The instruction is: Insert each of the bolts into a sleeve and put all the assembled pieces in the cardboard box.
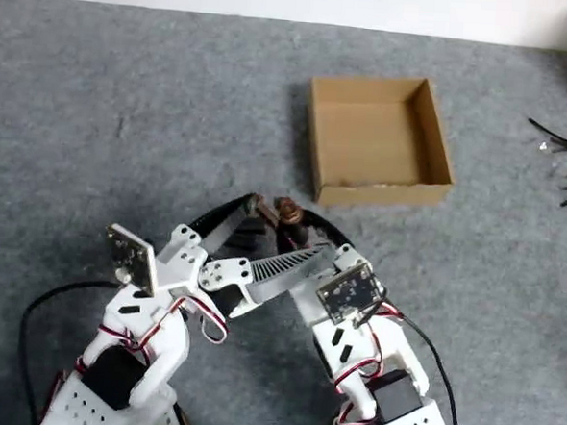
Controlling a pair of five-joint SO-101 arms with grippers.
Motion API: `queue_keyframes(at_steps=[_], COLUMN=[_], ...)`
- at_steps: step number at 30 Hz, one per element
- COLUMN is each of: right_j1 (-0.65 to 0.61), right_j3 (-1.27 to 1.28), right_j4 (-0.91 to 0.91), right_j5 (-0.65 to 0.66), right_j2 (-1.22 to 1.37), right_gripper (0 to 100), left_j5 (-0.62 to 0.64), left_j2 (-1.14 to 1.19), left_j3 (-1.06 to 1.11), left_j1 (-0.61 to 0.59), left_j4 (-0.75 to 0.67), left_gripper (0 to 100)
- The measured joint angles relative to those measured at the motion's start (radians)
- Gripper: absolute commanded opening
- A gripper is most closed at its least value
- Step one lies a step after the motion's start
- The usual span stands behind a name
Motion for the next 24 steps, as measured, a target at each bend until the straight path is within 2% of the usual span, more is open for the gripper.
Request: queue_keyframes(at_steps=[6,9,19,24], right_j1=[0.02,0.023,0.068,0.068], right_j3=[0.0,0.0,0.0,0.0], right_j4=[0.0,0.0,0.0,0.0], right_j5=[0.0,0.0,0.0,0.0], right_j2=[0.0,0.0,0.0,0.0], right_gripper=[0.5,0.5,0.5,0.5], left_j5=[0.0,0.0,-0.002,-0.002], left_j2=[-0.034,-0.037,-0.037,-0.037], left_j3=[-0.044,-0.048,-0.048,-0.048], left_j1=[-0.238,-0.305,-0.313,-0.313], left_j4=[0.023,0.075,0.226,0.232], left_gripper=[42,42,42,42])
